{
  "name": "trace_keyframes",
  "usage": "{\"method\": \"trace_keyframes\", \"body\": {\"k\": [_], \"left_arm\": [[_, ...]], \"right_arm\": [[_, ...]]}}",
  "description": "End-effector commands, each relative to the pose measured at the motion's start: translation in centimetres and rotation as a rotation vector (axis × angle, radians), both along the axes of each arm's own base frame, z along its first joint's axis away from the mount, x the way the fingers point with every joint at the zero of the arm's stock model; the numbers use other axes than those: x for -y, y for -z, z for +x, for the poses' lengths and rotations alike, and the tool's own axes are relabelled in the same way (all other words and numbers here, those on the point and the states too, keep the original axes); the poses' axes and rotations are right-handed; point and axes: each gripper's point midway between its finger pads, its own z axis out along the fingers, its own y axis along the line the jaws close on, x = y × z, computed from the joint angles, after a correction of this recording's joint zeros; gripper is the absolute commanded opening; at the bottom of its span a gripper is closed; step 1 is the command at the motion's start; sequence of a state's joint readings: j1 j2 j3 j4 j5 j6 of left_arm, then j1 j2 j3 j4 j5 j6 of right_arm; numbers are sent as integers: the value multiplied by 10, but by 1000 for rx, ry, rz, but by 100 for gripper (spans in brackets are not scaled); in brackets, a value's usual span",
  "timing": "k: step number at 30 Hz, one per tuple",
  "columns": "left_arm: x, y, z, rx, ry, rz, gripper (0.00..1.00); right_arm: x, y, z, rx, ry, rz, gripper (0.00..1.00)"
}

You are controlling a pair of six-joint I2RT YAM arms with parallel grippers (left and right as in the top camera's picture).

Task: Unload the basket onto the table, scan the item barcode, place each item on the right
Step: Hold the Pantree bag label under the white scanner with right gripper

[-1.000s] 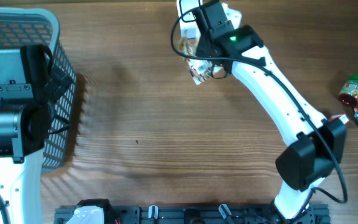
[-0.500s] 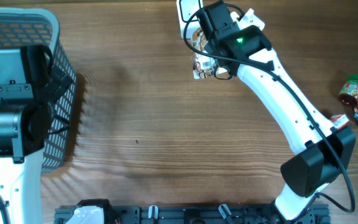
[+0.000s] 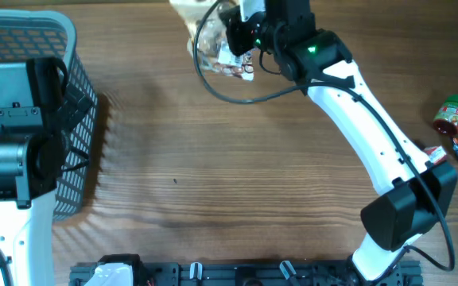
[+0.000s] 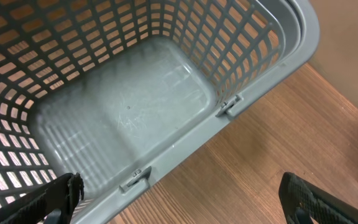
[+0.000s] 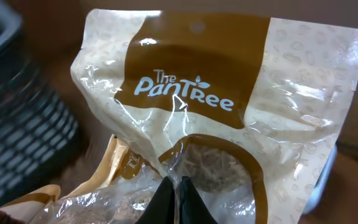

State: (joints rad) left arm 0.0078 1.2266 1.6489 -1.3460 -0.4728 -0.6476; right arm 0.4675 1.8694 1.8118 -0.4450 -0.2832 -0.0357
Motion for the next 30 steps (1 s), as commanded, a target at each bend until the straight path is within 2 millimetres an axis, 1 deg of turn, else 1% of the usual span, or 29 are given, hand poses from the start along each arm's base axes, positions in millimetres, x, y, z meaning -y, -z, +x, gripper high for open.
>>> {"method": "trace_keyframes", "body": {"k": [1,2,3,4,5,6,7,8,10,11,12,13,14,15,16,18,19,20,21,22,23,24,25,27,28,30], "left_arm": [[-1,-2,0,2,4,5,100],[-1,-2,0,2,4,5,100],[-1,-2,0,2,4,5,100],[-1,-2,0,2,4,5,100],[-1,-2,0,2,4,5,100],[-1,-2,0,2,4,5,100],[-1,-2,0,2,4,5,100],[-1,-2,0,2,4,5,100],[-1,-2,0,2,4,5,100],[-1,-2,0,2,4,5,100],[-1,-2,0,2,4,5,100],[-1,-2,0,2,4,5,100],[-1,-2,0,2,4,5,100],[-1,-2,0,2,4,5,100],[-1,-2,0,2,4,5,100],[-1,-2,0,2,4,5,100],[-1,-2,0,2,4,5,100],[-1,-2,0,2,4,6,100],[-1,-2,0,2,4,5,100],[-1,-2,0,2,4,5,100],[-1,-2,0,2,4,5,100],[-1,-2,0,2,4,5,100],[-1,-2,0,2,4,5,100],[-1,-2,0,2,4,5,100],[-1,-2,0,2,4,5,100],[-1,-2,0,2,4,5,100]], "right_arm": [[-19,-27,-35,111,-323,33,5],[-20,-29,-40,93,-364,68,5],[-14,-25,-37,40,-321,84,5],[10,4,-20,-49,-154,20,5],[31,27,-9,-96,-16,-48,5],[51,46,1,-140,128,-89,5],[70,66,5,-195,272,-107,5],[83,89,3,-270,387,-98,4],[100,130,-7,-384,528,-86,5],[118,156,-13,-433,672,-78,5],[131,177,-19,-459,774,-67,5],[140,206,-30,-497,848,-41,5],[138,224,-37,-515,833,-23,5],[134,237,-41,-524,807,0,5],[134,239,-42,-519,803,8,4],[131,232,-34,-486,789,28,5],[129,226,-28,-465,788,51,29],[128,222,-24,-447,786,69,93],[127,221,-22,-440,784,77,100],[127,220,-21,-441,778,82,100],[123,218,-21,-447,728,79,100],[118,214,-19,-460,661,85,100],[119,207,-14,-489,626,121,100],[136,189,6,-495,632,174,100],[139,185,13,-491,637,172,100],[136,177,31,-464,627,154,100]]}}
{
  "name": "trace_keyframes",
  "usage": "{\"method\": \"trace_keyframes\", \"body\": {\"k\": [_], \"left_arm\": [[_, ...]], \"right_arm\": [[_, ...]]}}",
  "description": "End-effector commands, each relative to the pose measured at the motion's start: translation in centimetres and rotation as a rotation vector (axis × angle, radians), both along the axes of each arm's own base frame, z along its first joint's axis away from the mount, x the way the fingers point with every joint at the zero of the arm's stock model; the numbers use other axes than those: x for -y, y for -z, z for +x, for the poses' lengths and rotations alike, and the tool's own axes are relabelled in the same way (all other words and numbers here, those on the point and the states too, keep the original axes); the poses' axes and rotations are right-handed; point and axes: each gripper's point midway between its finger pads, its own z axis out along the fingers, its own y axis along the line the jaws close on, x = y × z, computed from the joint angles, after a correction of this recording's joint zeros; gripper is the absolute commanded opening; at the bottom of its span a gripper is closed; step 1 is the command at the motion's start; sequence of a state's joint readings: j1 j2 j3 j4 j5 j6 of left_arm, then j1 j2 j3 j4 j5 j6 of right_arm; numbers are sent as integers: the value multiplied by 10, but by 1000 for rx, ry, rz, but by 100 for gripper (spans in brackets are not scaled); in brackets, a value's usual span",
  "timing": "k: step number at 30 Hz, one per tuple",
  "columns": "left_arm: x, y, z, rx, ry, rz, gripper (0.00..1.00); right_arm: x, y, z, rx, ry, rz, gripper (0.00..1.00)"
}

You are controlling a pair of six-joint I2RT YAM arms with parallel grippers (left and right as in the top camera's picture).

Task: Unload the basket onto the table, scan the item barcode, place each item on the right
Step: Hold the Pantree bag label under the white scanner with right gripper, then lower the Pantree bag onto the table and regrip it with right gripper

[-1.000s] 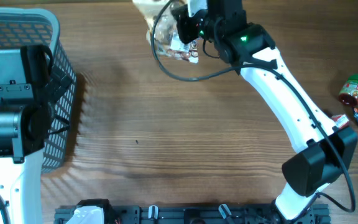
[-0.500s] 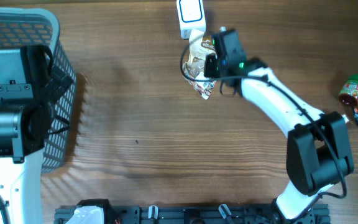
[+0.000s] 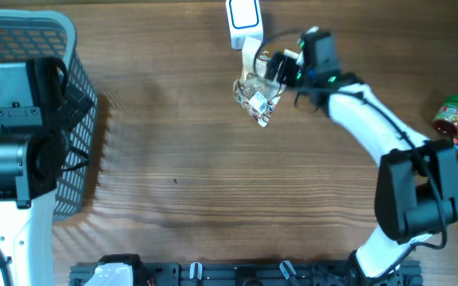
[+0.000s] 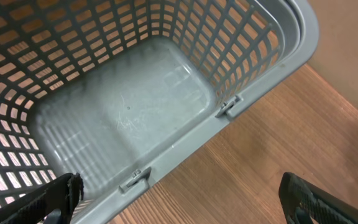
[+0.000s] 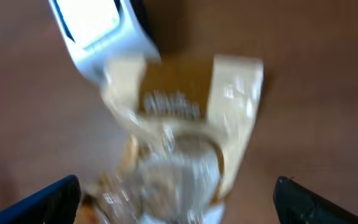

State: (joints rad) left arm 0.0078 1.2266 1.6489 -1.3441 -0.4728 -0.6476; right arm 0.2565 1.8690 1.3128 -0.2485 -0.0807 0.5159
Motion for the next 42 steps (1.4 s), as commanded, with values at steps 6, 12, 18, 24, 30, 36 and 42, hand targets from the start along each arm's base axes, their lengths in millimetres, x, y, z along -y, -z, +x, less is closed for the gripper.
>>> {"method": "trace_keyframes", "body": {"k": [6,12,18,24,30,36,42], "left_arm": [[-1,-2,0,0,4,5,100],[-1,-2,0,0,4,5,100],[-1,-2,0,0,4,5,100],[-1,-2,0,0,4,5,100],[-1,-2,0,0,4,5,100],[-1,-2,0,0,4,5,100],[-1,-2,0,0,4,5,100]], "right_arm": [[-22,51,43,-149,-67,-37,100],[-31,90,41,-166,-171,-126,100],[-18,87,56,-129,-171,-49,100],[-36,135,41,-213,-205,-64,93],[-33,153,40,-218,-193,-132,37],[-30,152,45,-201,-177,-146,8],[-32,137,50,-167,-178,-142,5]]}}
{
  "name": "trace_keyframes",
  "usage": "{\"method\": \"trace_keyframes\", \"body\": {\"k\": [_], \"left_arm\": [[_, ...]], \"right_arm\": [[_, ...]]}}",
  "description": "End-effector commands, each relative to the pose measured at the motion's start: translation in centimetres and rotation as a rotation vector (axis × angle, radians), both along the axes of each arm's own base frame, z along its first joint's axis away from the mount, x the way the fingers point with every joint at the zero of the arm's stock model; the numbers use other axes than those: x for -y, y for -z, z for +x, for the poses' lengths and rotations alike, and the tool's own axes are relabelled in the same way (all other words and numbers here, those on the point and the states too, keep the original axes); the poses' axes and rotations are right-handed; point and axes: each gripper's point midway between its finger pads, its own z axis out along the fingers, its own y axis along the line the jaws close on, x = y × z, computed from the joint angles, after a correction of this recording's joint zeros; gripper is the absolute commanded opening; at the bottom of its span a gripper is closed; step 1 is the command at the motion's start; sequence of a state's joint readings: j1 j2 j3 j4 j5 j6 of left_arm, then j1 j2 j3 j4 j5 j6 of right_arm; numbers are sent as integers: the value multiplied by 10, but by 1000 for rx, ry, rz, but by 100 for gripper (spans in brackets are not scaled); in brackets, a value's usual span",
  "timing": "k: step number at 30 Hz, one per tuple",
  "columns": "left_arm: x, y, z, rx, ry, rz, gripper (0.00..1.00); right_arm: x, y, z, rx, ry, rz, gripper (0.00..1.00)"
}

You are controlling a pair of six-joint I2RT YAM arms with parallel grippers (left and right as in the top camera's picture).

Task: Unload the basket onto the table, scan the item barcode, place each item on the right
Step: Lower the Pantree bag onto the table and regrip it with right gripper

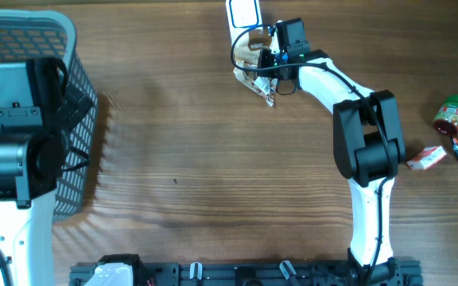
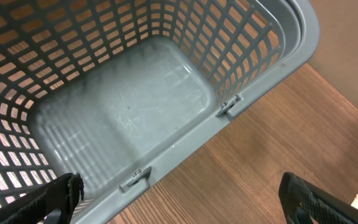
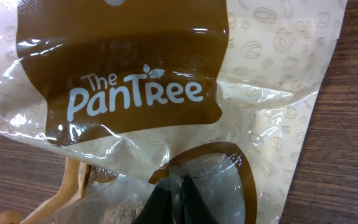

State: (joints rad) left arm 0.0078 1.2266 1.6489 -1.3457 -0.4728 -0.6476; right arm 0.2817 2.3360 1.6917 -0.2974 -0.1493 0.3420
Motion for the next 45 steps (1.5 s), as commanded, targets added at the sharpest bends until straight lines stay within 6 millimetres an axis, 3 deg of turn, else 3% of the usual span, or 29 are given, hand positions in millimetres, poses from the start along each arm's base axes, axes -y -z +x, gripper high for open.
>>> {"method": "trace_keyframes", "body": {"k": [1,3,5,9,13,14,16,17,18,19,22,24,26,29,32,34,36,38,40,42,45], "left_arm": [[-1,-2,0,2,4,5,100],[-1,-2,0,2,4,5,100],[-1,-2,0,2,4,5,100],[-1,-2,0,2,4,5,100],[-1,-2,0,2,4,5,100],[-1,-2,0,2,4,5,100],[-1,-2,0,2,4,5,100],[-1,-2,0,2,4,5,100],[-1,-2,0,2,4,5,100],[-1,-2,0,2,4,5,100],[-1,-2,0,2,4,5,100],[-1,-2,0,2,4,5,100],[-1,-2,0,2,4,5,100],[-1,-2,0,2,4,5,100],[-1,-2,0,2,4,5,100],[-1,-2,0,2,4,5,100],[-1,-2,0,2,4,5,100],[-1,-2,0,2,4,5,100],[-1,-2,0,2,4,5,100],[-1,-2,0,2,4,5,100],[-1,-2,0,2,4,5,100]], "right_arm": [[11,23,-8,-43,23,-57,5],[12,2,-11,-41,29,-52,5],[20,-6,-22,-94,98,-55,5],[57,-10,-83,-358,401,-118,5],[64,-7,-145,-601,570,-164,5],[60,-7,-151,-614,560,-176,5],[47,-13,-152,-587,479,-191,14],[40,-20,-151,-562,444,-191,29],[36,-32,-148,-522,410,-186,72],[35,-45,-144,-481,395,-181,100],[37,-97,-139,-348,295,-178,100],[27,-128,-137,-228,22,-213,100],[8,-138,-142,-140,-355,-226,100],[-5,-143,-137,-46,-621,-69,100],[34,-130,-103,35,-629,-91,100],[48,-121,-90,75,-657,-35,100],[55,-92,-78,60,-656,11,100],[49,-52,-82,7,-701,74,100],[47,-30,-84,-20,-728,84,100],[44,-24,-87,-26,-741,111,100],[33,-32,-96,-19,-779,191,100]]}}
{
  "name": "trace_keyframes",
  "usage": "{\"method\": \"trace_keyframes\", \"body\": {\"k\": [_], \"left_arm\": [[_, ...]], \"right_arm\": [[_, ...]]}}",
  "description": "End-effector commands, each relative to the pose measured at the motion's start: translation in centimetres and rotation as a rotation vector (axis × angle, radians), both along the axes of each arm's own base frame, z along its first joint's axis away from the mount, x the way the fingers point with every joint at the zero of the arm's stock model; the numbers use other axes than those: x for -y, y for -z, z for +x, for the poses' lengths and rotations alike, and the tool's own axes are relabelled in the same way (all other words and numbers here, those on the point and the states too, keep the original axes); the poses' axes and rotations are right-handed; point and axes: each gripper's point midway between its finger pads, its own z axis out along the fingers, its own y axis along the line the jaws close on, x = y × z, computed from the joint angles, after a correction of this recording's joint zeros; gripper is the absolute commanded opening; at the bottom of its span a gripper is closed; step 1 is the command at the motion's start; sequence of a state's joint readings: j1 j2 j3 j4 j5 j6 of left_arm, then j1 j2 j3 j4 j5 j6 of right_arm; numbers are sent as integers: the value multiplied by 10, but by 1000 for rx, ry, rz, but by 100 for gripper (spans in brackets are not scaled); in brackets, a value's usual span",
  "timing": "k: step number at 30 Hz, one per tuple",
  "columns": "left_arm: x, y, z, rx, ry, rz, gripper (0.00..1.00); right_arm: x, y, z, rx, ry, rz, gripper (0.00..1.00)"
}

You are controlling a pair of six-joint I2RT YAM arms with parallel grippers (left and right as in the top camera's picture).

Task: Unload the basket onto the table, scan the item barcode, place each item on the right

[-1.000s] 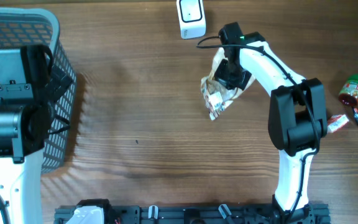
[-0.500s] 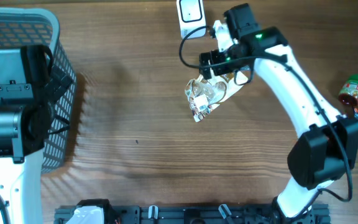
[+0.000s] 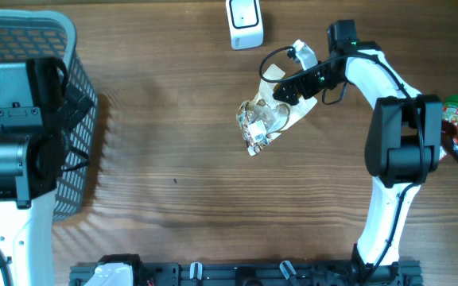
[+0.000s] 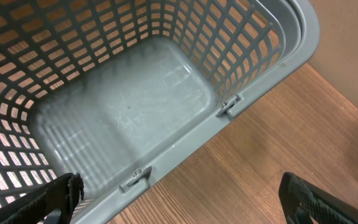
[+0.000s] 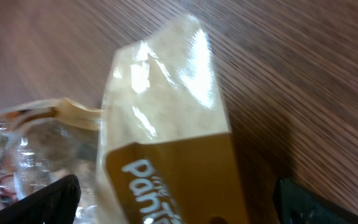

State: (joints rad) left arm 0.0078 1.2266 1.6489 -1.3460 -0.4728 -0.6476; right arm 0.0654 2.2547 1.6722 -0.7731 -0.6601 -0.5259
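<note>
The snack bag (image 3: 265,119), clear and tan with a brown "Pantree" band (image 5: 166,180), lies on the wooden table below and to the right of the white scanner (image 3: 243,13). My right gripper (image 5: 179,202) is open, its fingers spread wide on either side of the bag's brown top end and not closed on it. In the overhead view the right gripper (image 3: 287,90) sits at the bag's upper right end. A white label shows at the bag's lower end. My left gripper (image 4: 182,199) is open over the basket and holds nothing.
A grey mesh basket (image 3: 74,36) stands at the far left with its rim (image 4: 260,81) under my left wrist. A red jar with a green lid (image 3: 454,114) and small packets lie at the right edge.
My right gripper was shut on the bag right beside the scanner. Now it is open and the bag lies lower on the table, away from the scanner. The left arm has not moved.
My right gripper first held the bag at the table's top edge. Then it was open with the bag just below the scanner. Then it was shut on the bag beside the scanner. Now it is open again and the bag lies farther from the scanner.
</note>
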Motion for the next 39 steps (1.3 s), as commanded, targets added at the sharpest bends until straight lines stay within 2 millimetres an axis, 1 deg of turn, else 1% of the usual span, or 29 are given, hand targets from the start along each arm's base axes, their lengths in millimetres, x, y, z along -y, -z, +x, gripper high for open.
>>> {"method": "trace_keyframes", "body": {"k": [1,3,4,5,7,8,9,11,12,13,14,16,19,21,22,24,26,27,30,32,35,36,37,38,39], "left_arm": [[-1,-2,0,2,4,5,100],[-1,-2,0,2,4,5,100],[-1,-2,0,2,4,5,100],[-1,-2,0,2,4,5,100],[-1,-2,0,2,4,5,100],[-1,-2,0,2,4,5,100],[-1,-2,0,2,4,5,100],[-1,-2,0,2,4,5,100],[-1,-2,0,2,4,5,100],[-1,-2,0,2,4,5,100],[-1,-2,0,2,4,5,100],[-1,-2,0,2,4,5,100],[-1,-2,0,2,4,5,100],[-1,-2,0,2,4,5,100],[-1,-2,0,2,4,5,100],[-1,-2,0,2,4,5,100],[-1,-2,0,2,4,5,100],[-1,-2,0,2,4,5,100],[-1,-2,0,2,4,5,100],[-1,-2,0,2,4,5,100],[-1,-2,0,2,4,5,100],[-1,-2,0,2,4,5,100],[-1,-2,0,2,4,5,100],[-1,-2,0,2,4,5,100],[-1,-2,0,2,4,5,100]], "right_arm": [[-20,-14,-14,-14,-78,130,100],[-24,-18,-29,-52,-119,169,99],[-23,-17,-36,-67,-138,166,95],[-23,-17,-39,-79,-141,165,93],[-23,-17,-40,-85,-138,165,93],[-23,-17,-40,-90,-137,162,85],[-21,-14,-40,-112,-112,148,73],[-19,-10,-42,-122,-114,118,68],[-19,-5,-45,-133,-118,93,64],[-20,-2,-47,-143,-122,89,64],[-23,1,-50,-158,-126,88,76],[-29,9,-56,-182,-141,86,91],[-39,22,-62,-215,-152,80,98],[-43,33,-62,-231,-140,55,98],[-46,44,-62,-246,-134,27,96],[-48,54,-65,-261,-133,2,80],[-49,56,-66,-266,-135,1,49],[-49,56,-66,-266,-135,1,40],[-49,56,-67,-288,-113,1,20],[-53,52,-69,-308,-110,34,15],[-59,41,-67,-380,-31,72,9],[-61,33,-65,-407,-4,90,9],[-64,20,-64,-420,-2,111,5],[-68,-4,-60,-423,-5,138,4],[-69,-19,-56,-413,-4,140,5]]}}
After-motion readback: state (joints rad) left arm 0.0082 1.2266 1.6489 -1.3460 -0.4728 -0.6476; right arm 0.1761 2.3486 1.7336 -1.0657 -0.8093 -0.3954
